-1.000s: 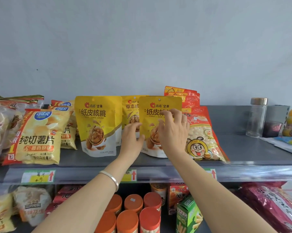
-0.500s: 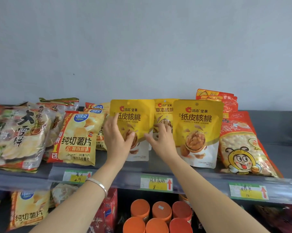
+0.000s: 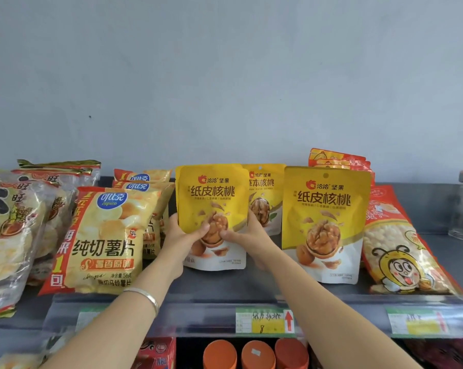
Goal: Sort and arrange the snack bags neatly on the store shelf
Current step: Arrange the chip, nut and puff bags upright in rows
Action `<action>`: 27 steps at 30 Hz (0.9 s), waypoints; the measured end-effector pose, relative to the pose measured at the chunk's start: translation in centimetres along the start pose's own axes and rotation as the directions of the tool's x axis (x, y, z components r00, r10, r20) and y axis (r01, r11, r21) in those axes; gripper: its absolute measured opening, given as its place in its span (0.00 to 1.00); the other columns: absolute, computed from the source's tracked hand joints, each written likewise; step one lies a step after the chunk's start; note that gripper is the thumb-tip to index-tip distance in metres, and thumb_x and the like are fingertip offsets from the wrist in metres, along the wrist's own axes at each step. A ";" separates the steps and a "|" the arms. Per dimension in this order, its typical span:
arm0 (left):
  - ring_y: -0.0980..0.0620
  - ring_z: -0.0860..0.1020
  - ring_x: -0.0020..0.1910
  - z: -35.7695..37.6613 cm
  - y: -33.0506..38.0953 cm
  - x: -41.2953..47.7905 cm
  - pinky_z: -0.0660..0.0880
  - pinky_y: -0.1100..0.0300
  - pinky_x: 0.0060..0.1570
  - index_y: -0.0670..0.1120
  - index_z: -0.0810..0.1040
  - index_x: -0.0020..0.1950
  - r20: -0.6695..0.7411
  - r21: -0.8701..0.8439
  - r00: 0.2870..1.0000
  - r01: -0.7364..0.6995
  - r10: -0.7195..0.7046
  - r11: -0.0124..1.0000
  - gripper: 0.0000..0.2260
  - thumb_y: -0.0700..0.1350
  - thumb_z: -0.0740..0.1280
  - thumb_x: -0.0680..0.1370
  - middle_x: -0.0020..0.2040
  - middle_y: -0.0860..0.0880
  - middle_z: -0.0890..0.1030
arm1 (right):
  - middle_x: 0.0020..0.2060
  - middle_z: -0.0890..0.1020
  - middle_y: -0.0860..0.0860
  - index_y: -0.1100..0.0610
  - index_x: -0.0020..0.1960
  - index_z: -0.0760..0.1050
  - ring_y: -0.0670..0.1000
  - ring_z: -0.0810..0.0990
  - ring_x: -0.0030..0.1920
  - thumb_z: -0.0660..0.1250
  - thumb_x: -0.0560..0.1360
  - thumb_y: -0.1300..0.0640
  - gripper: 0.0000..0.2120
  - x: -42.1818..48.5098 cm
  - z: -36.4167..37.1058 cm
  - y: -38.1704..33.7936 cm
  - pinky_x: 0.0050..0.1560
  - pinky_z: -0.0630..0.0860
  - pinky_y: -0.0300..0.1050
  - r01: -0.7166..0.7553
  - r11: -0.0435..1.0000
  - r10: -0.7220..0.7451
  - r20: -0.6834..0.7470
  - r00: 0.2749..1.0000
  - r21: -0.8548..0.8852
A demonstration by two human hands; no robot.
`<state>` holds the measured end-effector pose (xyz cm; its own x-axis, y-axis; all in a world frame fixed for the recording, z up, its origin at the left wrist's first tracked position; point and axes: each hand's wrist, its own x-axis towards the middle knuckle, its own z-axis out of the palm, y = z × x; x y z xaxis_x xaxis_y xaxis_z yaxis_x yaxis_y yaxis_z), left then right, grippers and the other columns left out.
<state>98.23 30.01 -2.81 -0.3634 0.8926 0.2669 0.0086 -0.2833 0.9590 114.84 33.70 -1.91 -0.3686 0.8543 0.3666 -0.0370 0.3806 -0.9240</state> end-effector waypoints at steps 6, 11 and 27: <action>0.47 0.73 0.59 0.5 -0.3 1.5 0.71 0.54 0.52 0.49 0.64 0.63 -0.102 0.031 0.992 -0.072 0.075 0.997 0.26 0.42 0.74 0.71 0.61 0.48 0.75 | 0.61 0.78 0.53 0.53 0.70 0.64 0.52 0.78 0.60 0.75 0.68 0.67 0.35 2.0 0.4 0.2 0.63 0.75 0.55 -0.018 1.000 0.017 -0.025 1.000 -0.026; 0.47 0.70 0.63 1.4 -0.4 3.7 0.69 0.48 0.62 0.48 0.60 0.70 -0.129 0.167 0.987 -0.078 0.100 0.983 0.32 0.43 0.73 0.72 0.64 0.48 0.70 | 0.62 0.77 0.53 0.52 0.70 0.63 0.53 0.76 0.62 0.73 0.70 0.68 0.34 3.5 0.6 0.6 0.65 0.73 0.53 -0.039 0.998 0.036 -0.071 0.997 -0.047; 0.46 0.71 0.63 2.5 -1.6 6.7 0.70 0.50 0.62 0.49 0.57 0.73 -0.124 0.108 0.991 -0.039 0.052 0.993 0.37 0.41 0.74 0.71 0.63 0.47 0.72 | 0.63 0.76 0.51 0.52 0.70 0.63 0.51 0.74 0.64 0.75 0.68 0.66 0.36 6.9 0.1 2.2 0.65 0.71 0.49 -0.073 0.994 0.059 -0.171 0.983 -0.078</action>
<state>98.07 37.34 -2.30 -0.4753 0.8261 0.3028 0.1235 -0.2782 0.9526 112.14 40.37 -1.45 -0.2056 0.9232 0.3247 0.0629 0.3436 -0.9370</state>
